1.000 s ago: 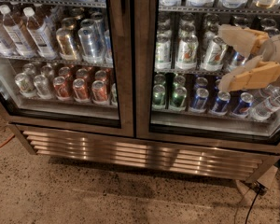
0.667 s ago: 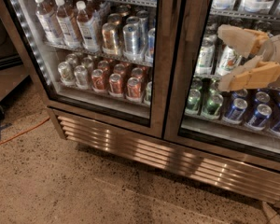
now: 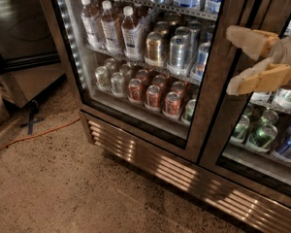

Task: Open left fridge door

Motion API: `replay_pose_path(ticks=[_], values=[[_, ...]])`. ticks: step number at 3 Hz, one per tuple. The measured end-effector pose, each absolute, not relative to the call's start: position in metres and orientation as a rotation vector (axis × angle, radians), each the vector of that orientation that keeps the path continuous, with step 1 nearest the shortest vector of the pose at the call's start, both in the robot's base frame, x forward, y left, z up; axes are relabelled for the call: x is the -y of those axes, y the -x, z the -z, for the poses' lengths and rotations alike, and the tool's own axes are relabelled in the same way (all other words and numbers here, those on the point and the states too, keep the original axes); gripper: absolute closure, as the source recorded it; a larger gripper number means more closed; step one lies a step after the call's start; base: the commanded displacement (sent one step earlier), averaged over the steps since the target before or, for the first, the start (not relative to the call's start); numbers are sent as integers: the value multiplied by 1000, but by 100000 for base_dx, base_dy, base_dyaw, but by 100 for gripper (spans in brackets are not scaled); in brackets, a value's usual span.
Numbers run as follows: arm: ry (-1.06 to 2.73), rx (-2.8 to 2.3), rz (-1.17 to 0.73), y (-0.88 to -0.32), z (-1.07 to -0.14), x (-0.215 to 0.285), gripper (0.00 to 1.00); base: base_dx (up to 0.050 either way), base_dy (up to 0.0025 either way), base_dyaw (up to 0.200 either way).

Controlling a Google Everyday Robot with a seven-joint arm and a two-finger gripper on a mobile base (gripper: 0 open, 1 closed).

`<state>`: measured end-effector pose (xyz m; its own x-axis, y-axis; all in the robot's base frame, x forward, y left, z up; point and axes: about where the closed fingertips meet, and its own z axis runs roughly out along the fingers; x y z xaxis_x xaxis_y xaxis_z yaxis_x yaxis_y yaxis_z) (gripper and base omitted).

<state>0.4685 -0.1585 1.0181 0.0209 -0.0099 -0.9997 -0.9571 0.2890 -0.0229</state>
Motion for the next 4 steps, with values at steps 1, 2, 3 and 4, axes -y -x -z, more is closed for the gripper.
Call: replay_pose_path(ticks=[1, 2, 3, 4], values=[[1006, -1322, -972, -469, -1018, 158, 0, 2699, -238, -16666], [1006, -1322, -972, -468, -1018, 158, 0, 0, 0, 0], [1006, -1322, -972, -466, -1018, 157, 0, 0, 0, 0], [1050, -1334, -1016, -472, -1051, 76, 0, 0, 0, 0]])
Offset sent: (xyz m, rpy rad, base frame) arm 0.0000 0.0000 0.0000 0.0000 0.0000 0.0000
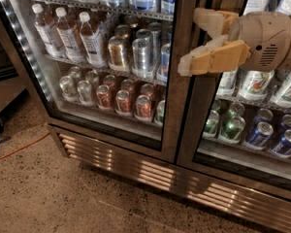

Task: Open left fridge door

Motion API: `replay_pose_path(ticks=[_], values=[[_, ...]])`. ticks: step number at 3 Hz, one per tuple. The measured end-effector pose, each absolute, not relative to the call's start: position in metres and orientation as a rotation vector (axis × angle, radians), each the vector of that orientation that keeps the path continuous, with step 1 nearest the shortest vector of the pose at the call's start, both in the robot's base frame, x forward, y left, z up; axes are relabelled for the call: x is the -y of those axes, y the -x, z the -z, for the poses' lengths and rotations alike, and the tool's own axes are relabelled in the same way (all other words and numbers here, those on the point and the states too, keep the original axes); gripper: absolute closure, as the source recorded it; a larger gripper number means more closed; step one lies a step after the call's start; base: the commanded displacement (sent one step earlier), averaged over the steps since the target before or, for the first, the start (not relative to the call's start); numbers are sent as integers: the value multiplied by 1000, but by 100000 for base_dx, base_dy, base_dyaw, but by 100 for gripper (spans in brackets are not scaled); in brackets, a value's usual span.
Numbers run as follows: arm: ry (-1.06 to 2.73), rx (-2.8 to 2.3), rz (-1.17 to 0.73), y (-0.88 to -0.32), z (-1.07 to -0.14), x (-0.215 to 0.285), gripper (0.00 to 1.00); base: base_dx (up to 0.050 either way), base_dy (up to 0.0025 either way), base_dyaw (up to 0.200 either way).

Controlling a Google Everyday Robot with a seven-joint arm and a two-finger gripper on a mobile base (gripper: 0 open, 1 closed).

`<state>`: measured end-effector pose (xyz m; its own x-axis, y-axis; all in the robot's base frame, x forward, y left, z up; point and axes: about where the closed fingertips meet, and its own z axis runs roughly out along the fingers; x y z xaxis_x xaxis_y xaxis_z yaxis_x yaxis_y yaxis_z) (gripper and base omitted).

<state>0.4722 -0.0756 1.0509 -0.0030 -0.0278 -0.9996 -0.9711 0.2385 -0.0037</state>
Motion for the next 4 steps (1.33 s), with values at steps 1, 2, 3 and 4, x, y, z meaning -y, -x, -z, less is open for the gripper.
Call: replay_pose_path(ticks=[1, 2, 3, 4], values=[[1050, -1334, -1016, -472, -1051, 76, 0, 0, 0, 0], [1049, -1357, -1030, -476, -1040, 74, 0, 0, 0, 0], [1049, -1357, -1030, -476, -1040, 74, 0, 0, 0, 19004], [1049, -1357, -1030, -476, -1040, 74, 0, 0, 0, 0]])
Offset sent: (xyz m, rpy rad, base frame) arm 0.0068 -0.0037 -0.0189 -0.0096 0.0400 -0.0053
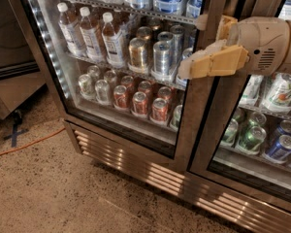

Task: Open left fridge door

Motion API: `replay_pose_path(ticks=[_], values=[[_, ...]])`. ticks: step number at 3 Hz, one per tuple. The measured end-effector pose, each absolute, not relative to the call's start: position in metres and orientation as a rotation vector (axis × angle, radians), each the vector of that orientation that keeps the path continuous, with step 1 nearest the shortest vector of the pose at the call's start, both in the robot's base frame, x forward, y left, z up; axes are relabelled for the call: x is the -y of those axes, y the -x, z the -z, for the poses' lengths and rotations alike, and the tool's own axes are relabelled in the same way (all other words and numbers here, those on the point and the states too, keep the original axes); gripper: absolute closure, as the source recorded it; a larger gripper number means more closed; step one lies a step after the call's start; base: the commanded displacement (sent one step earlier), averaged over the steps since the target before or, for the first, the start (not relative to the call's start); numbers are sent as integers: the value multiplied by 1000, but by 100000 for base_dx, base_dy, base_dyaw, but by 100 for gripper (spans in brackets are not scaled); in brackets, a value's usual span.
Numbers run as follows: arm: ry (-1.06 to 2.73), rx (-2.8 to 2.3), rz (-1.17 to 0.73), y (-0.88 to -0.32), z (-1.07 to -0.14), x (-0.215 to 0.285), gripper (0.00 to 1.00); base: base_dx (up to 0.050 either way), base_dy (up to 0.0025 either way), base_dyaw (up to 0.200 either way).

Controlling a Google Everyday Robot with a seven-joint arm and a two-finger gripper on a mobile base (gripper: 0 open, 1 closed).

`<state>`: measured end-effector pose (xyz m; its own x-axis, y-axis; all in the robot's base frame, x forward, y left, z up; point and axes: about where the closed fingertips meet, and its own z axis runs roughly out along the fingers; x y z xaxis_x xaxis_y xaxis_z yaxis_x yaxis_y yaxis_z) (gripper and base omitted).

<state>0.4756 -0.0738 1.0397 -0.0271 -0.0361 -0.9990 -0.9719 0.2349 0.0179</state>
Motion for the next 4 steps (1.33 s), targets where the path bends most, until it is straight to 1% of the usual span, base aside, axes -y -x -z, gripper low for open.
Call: replay_pose_path(ticks=[1, 4], values=[[1049, -1357, -1030, -476, -1040, 74, 19, 0, 0, 0], [1050, -1357, -1030, -476, -1040, 74, 89, 0, 0, 0]])
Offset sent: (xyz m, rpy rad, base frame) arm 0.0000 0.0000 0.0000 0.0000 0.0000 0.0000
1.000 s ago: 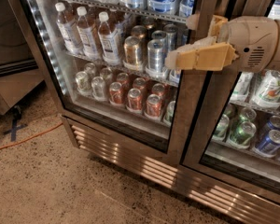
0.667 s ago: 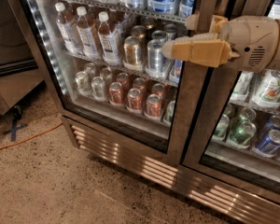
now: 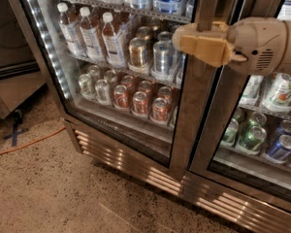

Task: Open left fridge door

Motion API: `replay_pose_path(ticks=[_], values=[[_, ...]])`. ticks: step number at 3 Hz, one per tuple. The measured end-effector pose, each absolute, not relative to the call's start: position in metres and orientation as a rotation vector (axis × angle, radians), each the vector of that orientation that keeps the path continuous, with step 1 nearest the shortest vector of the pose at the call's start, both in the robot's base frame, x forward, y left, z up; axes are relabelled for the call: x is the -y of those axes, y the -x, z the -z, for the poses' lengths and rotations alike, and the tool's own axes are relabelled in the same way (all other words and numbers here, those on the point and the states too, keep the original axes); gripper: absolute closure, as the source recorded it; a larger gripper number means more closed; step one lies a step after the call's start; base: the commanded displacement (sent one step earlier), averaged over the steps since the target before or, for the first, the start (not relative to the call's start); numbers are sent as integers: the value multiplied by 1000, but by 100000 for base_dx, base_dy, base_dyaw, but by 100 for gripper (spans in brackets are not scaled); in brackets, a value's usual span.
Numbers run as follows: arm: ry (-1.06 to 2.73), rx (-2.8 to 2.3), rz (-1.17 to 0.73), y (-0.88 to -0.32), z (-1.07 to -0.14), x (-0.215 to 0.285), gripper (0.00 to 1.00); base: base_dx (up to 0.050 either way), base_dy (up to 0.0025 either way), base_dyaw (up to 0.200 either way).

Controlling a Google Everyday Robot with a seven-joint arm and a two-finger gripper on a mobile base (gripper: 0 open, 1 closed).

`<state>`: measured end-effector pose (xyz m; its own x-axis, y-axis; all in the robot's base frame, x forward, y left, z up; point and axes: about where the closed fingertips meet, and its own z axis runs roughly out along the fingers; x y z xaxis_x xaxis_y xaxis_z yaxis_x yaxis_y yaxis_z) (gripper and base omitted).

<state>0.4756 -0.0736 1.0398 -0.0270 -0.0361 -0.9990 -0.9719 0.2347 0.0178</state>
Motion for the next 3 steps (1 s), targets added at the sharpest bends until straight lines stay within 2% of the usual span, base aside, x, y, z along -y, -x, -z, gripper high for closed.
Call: replay_pose_path(ticks=[1, 2, 3], values=[[1050, -1357, -1030, -476, -1040, 74, 100, -4732, 6, -98], [1050, -1357, -1030, -476, -1040, 74, 100, -4750, 0, -2], [1050, -1356, -1030, -475, -1040, 73, 100, -2, 4, -19240]])
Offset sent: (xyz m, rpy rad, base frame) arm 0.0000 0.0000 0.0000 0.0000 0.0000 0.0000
